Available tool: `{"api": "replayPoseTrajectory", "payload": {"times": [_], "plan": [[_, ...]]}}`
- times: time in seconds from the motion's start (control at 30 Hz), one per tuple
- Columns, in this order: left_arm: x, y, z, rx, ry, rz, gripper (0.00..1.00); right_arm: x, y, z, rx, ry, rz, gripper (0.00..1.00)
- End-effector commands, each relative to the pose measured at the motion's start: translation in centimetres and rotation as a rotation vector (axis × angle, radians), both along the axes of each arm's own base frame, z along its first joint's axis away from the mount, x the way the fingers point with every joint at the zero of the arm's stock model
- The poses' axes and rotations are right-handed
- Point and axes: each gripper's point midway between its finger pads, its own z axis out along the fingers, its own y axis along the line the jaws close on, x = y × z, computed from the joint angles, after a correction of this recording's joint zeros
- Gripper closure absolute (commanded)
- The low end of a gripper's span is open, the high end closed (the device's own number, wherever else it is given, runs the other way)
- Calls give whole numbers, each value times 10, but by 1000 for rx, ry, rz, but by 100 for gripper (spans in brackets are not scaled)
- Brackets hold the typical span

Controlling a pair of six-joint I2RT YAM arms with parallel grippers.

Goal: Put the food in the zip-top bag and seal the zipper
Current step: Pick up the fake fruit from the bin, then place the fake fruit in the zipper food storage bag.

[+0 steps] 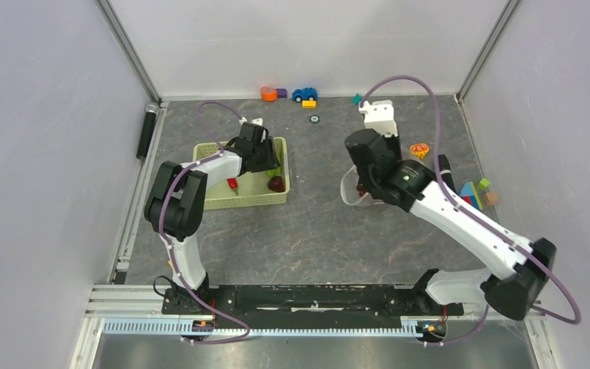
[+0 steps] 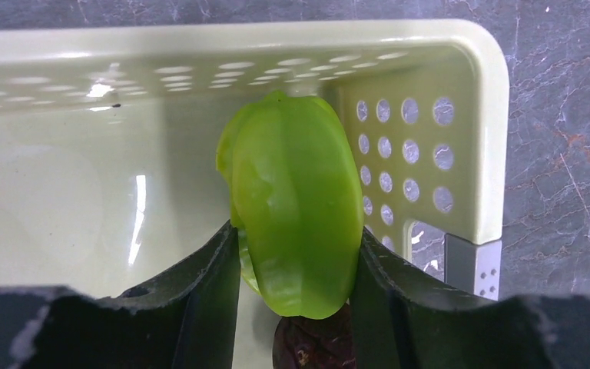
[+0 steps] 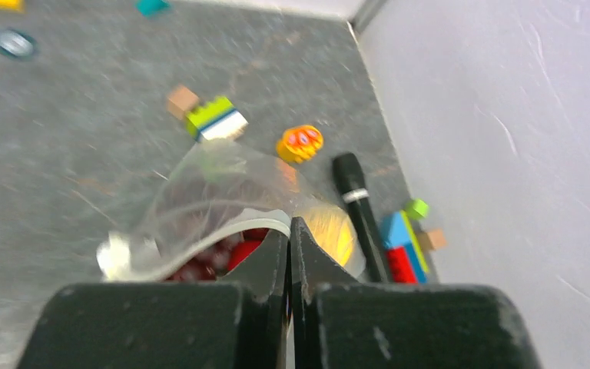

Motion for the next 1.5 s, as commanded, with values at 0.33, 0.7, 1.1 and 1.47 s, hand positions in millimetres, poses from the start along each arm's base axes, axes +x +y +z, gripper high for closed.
{"api": "replayPoseTrajectory", "payload": {"times": [0.33, 0.7, 1.1, 1.47], "plan": [[-9, 8, 53, -18, -115, -4, 87, -1, 30, -97, -8, 286, 62, 100], [-61, 6, 143, -194, -307, -57, 81, -12, 110, -84, 308, 214, 528, 100], [-201, -113, 186, -464, -450, -759, 80, -35, 118, -55, 447, 64, 688, 99], [-220, -152, 171, -422, -458, -918, 80, -61, 143, -52, 479, 53, 921, 99]]}}
